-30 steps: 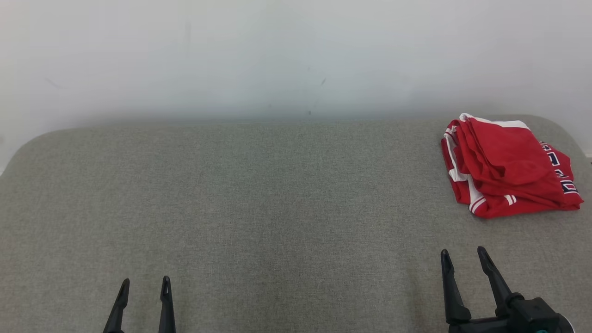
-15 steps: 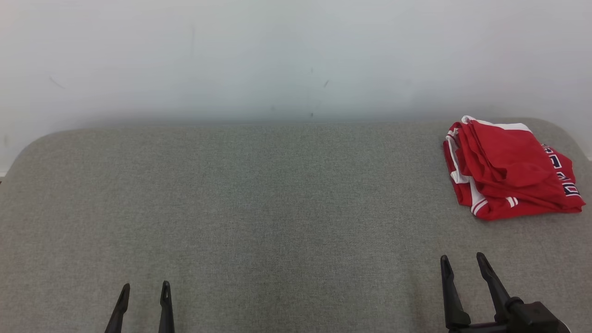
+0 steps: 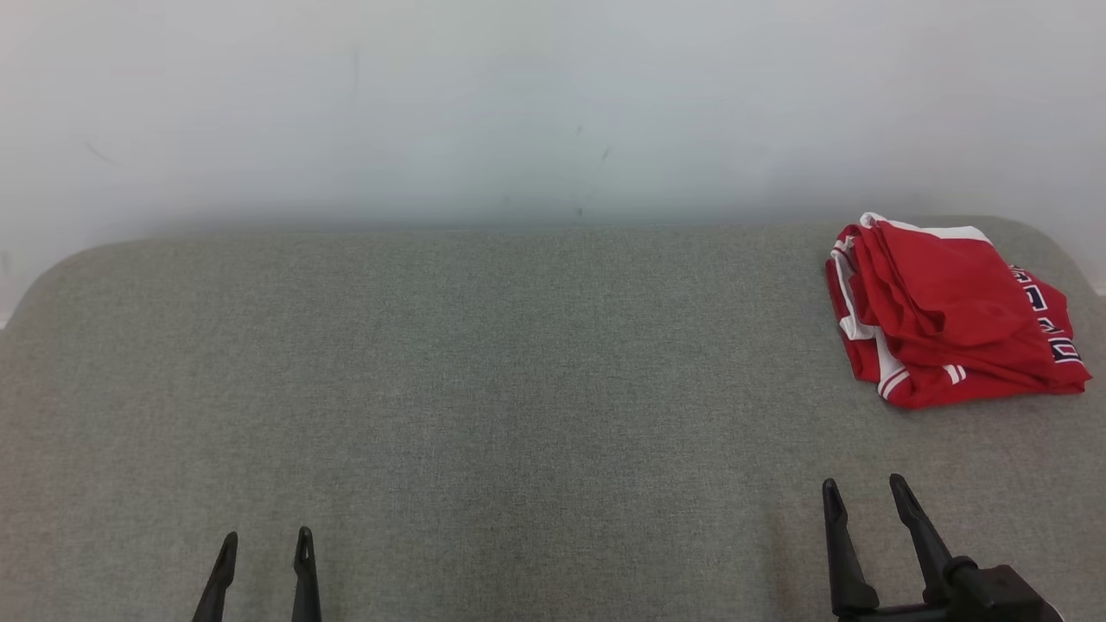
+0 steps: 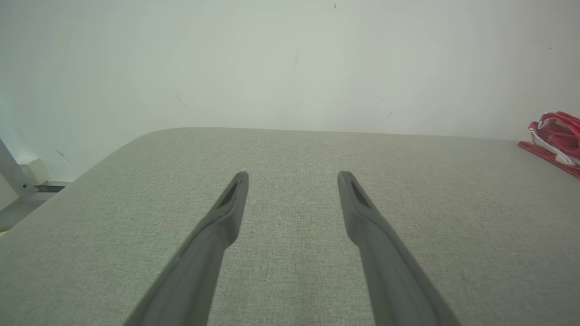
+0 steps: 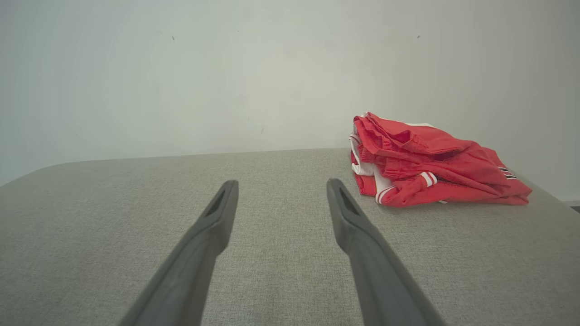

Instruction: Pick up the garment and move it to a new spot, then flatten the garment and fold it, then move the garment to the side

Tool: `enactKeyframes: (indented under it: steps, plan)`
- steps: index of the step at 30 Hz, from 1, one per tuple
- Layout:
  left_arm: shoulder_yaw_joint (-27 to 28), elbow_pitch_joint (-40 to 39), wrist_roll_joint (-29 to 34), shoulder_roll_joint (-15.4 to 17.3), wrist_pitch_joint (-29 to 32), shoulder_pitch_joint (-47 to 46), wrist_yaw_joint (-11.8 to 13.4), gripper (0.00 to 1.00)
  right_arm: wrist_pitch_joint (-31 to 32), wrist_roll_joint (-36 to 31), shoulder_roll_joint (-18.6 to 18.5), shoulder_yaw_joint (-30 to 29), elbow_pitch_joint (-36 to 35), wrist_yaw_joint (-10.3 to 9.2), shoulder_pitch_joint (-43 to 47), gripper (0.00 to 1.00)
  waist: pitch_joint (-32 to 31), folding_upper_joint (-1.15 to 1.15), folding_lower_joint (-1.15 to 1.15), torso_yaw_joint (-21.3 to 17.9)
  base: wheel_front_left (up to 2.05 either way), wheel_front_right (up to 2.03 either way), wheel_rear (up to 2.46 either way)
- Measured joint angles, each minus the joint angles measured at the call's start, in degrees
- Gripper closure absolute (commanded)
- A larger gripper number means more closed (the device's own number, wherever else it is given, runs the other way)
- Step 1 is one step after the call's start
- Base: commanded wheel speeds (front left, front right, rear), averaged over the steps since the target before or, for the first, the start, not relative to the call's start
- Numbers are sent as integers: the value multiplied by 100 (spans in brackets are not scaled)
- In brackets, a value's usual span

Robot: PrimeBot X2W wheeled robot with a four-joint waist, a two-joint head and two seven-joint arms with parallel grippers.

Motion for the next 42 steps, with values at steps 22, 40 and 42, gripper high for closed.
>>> enactKeyframes:
  steps: [22,40,42]
  plan:
    - [-8,488,-1289,-32,328,-144,-10,100,397,1287,12,-130,372,0,21,100,17,0,0,2,0,0,0]
    - [-21,644,-3032,-31,708,-497,-59,100,856,3027,12,-357,475,0,-233,100,18,0,0,9,0,0,0]
    - [-21,648,-3236,-31,747,-532,-73,100,903,3183,12,-380,486,0,-254,100,18,0,0,10,0,0,0]
